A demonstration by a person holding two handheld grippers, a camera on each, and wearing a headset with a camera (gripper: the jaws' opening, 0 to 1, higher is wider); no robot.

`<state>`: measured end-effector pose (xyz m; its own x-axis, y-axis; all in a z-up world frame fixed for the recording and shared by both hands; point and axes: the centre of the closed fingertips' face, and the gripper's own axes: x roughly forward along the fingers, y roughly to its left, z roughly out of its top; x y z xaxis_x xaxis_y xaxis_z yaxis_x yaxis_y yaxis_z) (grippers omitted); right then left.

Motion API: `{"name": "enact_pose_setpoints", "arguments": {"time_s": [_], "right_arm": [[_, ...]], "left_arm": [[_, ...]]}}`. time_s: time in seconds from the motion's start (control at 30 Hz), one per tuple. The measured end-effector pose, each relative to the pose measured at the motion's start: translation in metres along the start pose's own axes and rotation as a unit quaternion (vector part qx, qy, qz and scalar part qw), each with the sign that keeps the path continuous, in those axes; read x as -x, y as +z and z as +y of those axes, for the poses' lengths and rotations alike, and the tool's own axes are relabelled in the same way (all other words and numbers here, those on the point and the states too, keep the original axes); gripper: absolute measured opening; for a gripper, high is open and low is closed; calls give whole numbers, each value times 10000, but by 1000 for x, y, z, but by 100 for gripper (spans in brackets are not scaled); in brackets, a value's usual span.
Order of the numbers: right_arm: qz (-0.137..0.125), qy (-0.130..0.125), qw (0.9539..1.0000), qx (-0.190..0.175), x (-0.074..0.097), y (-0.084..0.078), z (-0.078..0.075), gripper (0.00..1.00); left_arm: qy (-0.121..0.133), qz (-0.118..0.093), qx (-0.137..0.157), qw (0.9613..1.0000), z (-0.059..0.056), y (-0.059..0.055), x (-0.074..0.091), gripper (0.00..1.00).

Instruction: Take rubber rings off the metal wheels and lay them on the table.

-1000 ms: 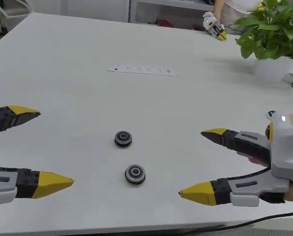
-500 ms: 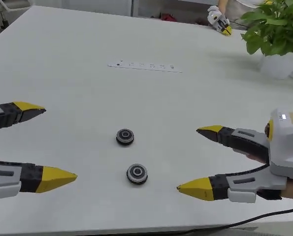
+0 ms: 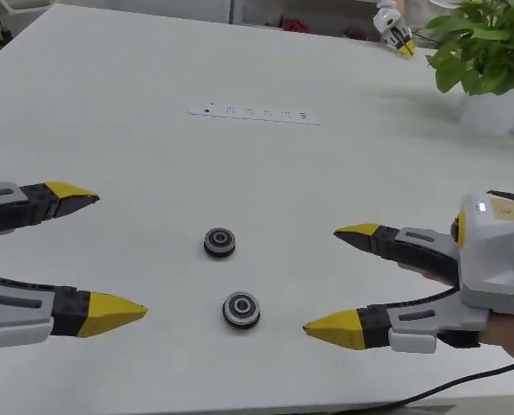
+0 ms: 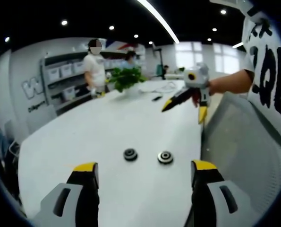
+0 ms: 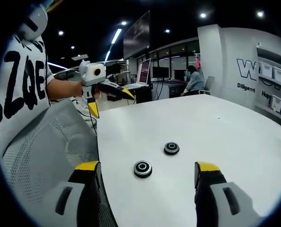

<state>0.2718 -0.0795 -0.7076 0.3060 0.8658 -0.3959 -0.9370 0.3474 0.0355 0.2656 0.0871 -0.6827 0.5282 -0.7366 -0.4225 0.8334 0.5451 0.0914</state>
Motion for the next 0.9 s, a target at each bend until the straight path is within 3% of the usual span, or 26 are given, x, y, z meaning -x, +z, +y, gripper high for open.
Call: {"name": "enact_pose_setpoints", "arguments": {"time_s": [0.4,0.9], "right_arm": [[53,92,9998,151,-8,-1,-4,72],[173,218,9989,389,-19,-2,-9,64]], "left_arm": [[-223,121,-155,9996,-4,-1,-16,78],[-412,162,-318,9985,-1,3,-33,73]]}}
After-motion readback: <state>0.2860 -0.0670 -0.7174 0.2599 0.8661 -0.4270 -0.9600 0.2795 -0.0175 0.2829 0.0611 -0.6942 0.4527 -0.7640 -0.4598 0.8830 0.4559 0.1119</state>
